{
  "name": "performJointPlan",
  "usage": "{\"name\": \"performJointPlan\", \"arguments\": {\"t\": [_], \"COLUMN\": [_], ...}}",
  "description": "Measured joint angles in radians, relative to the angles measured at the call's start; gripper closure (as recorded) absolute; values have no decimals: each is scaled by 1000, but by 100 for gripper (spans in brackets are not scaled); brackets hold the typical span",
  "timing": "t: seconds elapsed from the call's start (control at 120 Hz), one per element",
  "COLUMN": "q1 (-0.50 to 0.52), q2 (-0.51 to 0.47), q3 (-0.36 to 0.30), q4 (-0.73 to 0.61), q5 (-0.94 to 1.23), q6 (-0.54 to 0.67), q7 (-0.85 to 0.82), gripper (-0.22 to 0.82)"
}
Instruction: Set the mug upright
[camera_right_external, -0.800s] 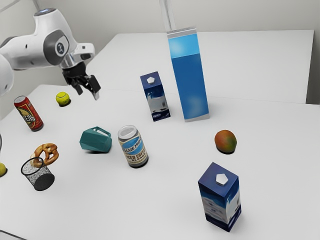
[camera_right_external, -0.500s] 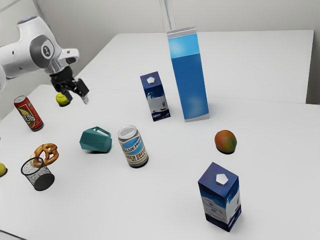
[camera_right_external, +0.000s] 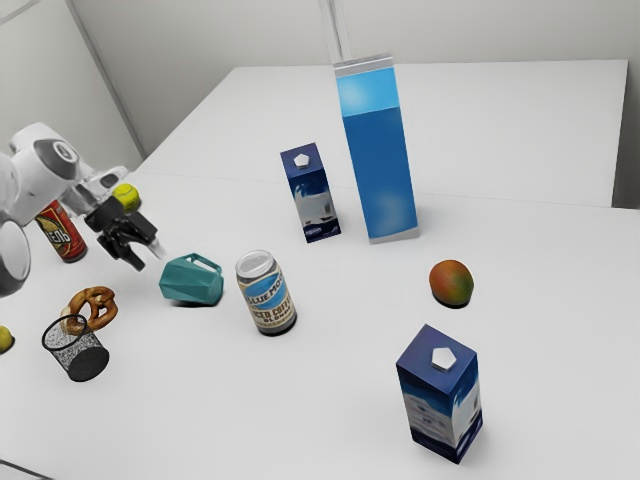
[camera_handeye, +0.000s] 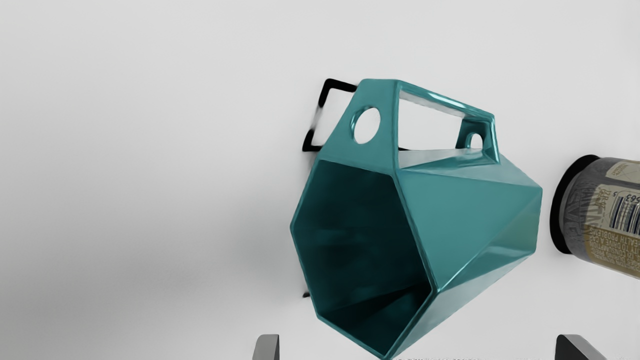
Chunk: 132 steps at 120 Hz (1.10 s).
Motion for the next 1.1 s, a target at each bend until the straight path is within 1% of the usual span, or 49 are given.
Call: {"name": "performJointPlan", "arguments": {"t": [0.25, 0.467, 0.558, 0.625, 0.933, 1.017, 1.1], "q1": [25, 30, 30, 30, 37, 35, 33], "q2": [68, 88, 93, 94, 93, 93, 94], "q3": [3, 3, 4, 4, 5, 5, 5], "q4": [2, 8, 7, 7, 1, -1, -4], "q5": [-141, -233, -256, -268, -302, -309, -314], "q6": [-120, -162, -170, -174, -181, -182, -181], "q7": [89, 141, 157, 167, 198, 204, 208], "gripper": [0, 0, 4, 10, 58, 66, 70]}}
